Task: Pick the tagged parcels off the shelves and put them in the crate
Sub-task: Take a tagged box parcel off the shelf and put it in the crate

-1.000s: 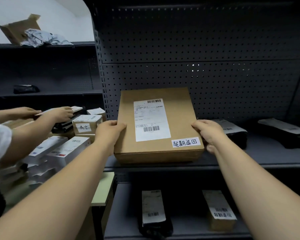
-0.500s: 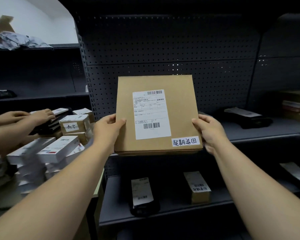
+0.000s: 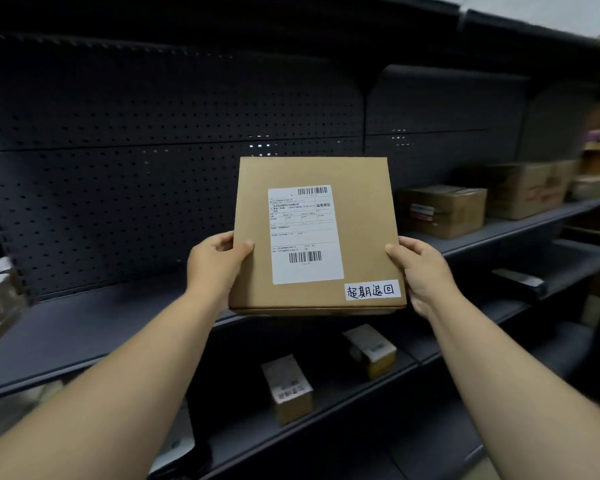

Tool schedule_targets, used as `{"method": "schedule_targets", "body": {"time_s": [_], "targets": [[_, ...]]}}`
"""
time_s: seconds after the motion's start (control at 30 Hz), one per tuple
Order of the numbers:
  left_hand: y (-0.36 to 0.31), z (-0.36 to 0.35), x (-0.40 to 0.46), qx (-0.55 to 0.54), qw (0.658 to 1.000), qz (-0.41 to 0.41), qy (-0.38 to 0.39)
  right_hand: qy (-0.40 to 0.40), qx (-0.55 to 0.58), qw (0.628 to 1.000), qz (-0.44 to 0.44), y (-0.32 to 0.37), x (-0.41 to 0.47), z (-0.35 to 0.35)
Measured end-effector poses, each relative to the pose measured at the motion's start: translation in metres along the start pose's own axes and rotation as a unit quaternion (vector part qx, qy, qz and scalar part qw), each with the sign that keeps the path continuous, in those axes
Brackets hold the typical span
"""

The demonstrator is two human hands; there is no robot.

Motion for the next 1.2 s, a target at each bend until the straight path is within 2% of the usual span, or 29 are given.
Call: {"method": "schedule_targets", "body": {"time_s": [0.43,0.7,1.2], "targets": [[-0.003,-0.312,-0.03,-0.097,0.988,0.015,0.123,-0.141,-0.028,0.989,0.035,0.076,0.078,0.27],[-0.012,-0.486,-0.074,-0.165,0.966,0.018,0.198,-0.217,-0.038,0.974,0.058,0.117,0.088,0.423],[-0.008,-0.732,-0.107,-0.211,0.92,0.038,0.328,-0.372,-0.049,0.925,0.064,0.14,0.128,0.601]]}}
Point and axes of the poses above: each hand's wrist, its own x-axis towards the middle knuckle, its own z-axis out of the back of the hand, y = z × x, the point moved 3 cm from there along x, towards the middle knuckle, and after that the axes turned 10 degrees about -z, right-handed, at the moved point
